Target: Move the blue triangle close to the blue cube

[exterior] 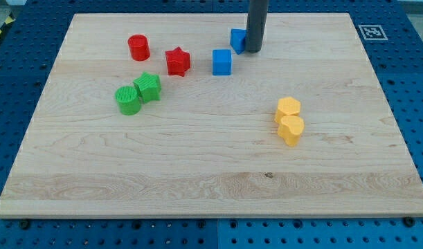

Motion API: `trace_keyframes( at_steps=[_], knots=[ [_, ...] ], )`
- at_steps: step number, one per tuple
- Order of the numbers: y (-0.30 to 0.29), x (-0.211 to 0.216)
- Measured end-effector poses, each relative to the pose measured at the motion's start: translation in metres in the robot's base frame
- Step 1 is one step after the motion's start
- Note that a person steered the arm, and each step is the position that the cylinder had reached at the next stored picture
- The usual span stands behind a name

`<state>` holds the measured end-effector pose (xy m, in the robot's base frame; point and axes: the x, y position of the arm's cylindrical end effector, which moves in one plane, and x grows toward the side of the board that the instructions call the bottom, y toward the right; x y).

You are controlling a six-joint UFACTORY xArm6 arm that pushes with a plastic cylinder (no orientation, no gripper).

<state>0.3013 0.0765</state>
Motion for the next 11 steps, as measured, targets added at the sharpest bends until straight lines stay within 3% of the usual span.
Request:
trace_keyframes(
  at_steps=[2,4,11],
  knots=[
    [0.047,-0.018],
    [0.021,-0.051],
    [-0.021,-0.019]
  ],
)
